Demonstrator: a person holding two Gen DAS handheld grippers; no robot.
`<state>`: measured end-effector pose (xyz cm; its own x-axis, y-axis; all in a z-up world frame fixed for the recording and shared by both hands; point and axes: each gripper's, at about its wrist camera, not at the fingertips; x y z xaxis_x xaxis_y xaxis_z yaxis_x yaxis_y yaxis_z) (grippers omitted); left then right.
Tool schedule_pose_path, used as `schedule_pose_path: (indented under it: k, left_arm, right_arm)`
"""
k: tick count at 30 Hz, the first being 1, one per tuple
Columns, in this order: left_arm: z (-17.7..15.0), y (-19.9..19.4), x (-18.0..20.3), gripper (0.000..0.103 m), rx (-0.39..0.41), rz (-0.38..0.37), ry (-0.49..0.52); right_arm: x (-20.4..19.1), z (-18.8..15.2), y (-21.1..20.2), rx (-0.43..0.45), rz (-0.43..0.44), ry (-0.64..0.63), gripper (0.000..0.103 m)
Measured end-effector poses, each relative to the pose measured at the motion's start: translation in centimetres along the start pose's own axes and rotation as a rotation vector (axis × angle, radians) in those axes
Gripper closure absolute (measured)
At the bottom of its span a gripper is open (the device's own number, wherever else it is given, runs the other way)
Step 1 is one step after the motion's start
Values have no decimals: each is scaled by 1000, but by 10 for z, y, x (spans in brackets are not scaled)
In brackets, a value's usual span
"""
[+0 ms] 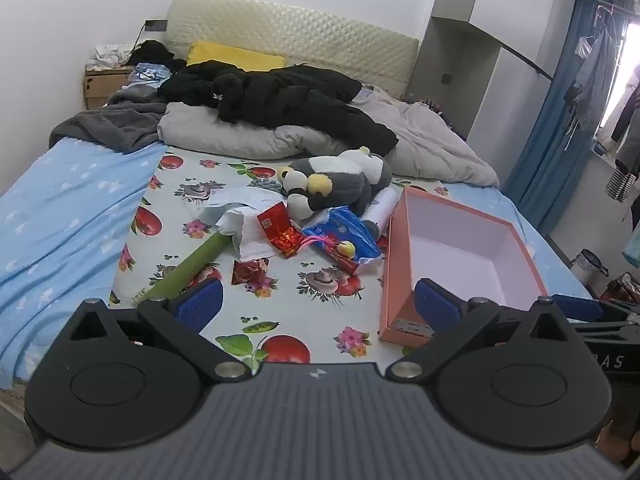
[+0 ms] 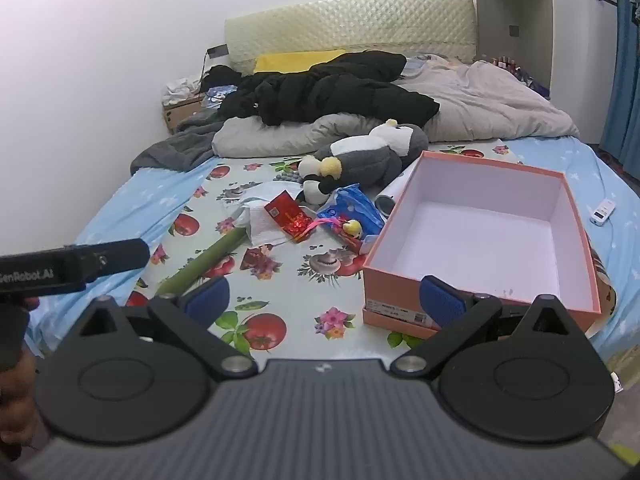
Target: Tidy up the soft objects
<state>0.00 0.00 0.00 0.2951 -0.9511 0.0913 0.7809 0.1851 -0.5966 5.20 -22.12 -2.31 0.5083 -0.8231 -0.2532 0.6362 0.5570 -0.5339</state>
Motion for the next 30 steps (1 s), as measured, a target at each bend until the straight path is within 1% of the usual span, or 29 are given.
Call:
schedule_pose_path:
  k: [2,4,9,10,13,19,24,27,30]
  left_arm:
    - [0,0,0,0,10,13,9]
    - [0,0,1,0,16,7,13]
    - [0,0,-1,0,2,-6,-4]
    - [0,0,-1,0,0,-7,-7]
    - [1,0,-2,0,-1,-7,-6]
    - [1,1,-1,0,-6,-3,-5]
    - [-7,12,-2,0,-10,-5,-3]
    - [-10,15,-4,0,-15,-20,-9]
    - [-9,12,2,0,-20,-22,-7]
  right_arm:
    - [0,0,0,2,6,8,0]
    - [-1,0,0,1,3,6,0]
    - [1,0,-1,-2,6,10,0]
    - [-4,1,0,-2,-4,-1,0]
    - [-4,0,1,-3,-6,1,0]
    - [3,-2,-1,-2,-7,4,0]
    - [3,-4,-2,-6,-10,3,0]
    - [2,-6,-1,-6,-12,-1,0]
    - [2,-6,2,-6,-20,-1,0]
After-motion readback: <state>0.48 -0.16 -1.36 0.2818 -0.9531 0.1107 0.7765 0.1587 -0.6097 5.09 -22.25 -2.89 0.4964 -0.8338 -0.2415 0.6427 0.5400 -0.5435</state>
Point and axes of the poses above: each gripper's, at about its wrist camera, not at the fingertips, and y roughly the way its jaws point, x to its right, z to its top, and after that the axes turned 11 degrees about z, right-handed
